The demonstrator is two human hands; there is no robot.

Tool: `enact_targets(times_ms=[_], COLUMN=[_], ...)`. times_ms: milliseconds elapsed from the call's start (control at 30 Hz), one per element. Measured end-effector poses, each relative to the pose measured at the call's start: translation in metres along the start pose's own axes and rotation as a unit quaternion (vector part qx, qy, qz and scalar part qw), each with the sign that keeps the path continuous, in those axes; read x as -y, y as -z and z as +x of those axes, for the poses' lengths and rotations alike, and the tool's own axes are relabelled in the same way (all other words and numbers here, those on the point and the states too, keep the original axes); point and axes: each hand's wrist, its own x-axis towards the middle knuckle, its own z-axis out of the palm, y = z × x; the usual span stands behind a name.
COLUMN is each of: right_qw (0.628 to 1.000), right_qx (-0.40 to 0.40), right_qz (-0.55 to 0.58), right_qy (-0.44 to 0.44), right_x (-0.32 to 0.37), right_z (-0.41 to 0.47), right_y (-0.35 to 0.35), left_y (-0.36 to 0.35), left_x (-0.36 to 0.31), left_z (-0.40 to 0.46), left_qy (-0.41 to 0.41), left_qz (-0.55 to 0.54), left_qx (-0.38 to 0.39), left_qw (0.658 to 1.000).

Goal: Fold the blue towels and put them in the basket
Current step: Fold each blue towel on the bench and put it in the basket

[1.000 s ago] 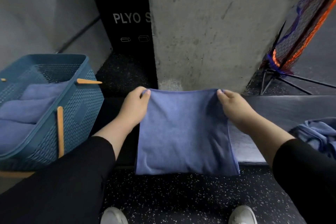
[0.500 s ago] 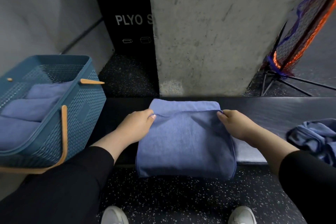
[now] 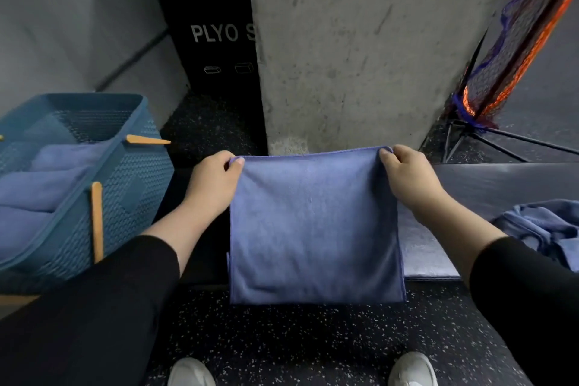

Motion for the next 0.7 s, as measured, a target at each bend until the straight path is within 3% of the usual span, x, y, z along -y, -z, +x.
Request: enact_targets(times_ms=[133,267,367,533,700], right_qw=[0.989,0.969,0.966,0.969,0.987], right_qx=[0.093,0.131,0.141,0.153,0.121], right_qz=[-0.116,-0.196,-0.21,-0.19,-0.1], right_qy=[-0.005,0.072,0.061,0.031,0.04], right_x=[-0.03,-0.048,-0.048,-0.042,-0.035], right_z=[0.022,0.034,0.038,0.035,0.028], right_y=[-0.03,-0.043,-0.044,-0.043,-0.039], left_y=[-0.033,-0.049,-0.049,-0.047,-0.043], left_x=[0.02,0.033,0.032,0.028,0.03], left_z=[0.019,0.023,0.025,0.03,0.024], left_qy=[-0.003,-0.067,-0.091,-0.066,-0.111], left_qz=[0.048,0.075,0.122,0.174,0.138], left_qx=[0.069,0.145,0.181,0.229,0.169], left_qw=[0.996,0.984,0.972,0.956,0.97])
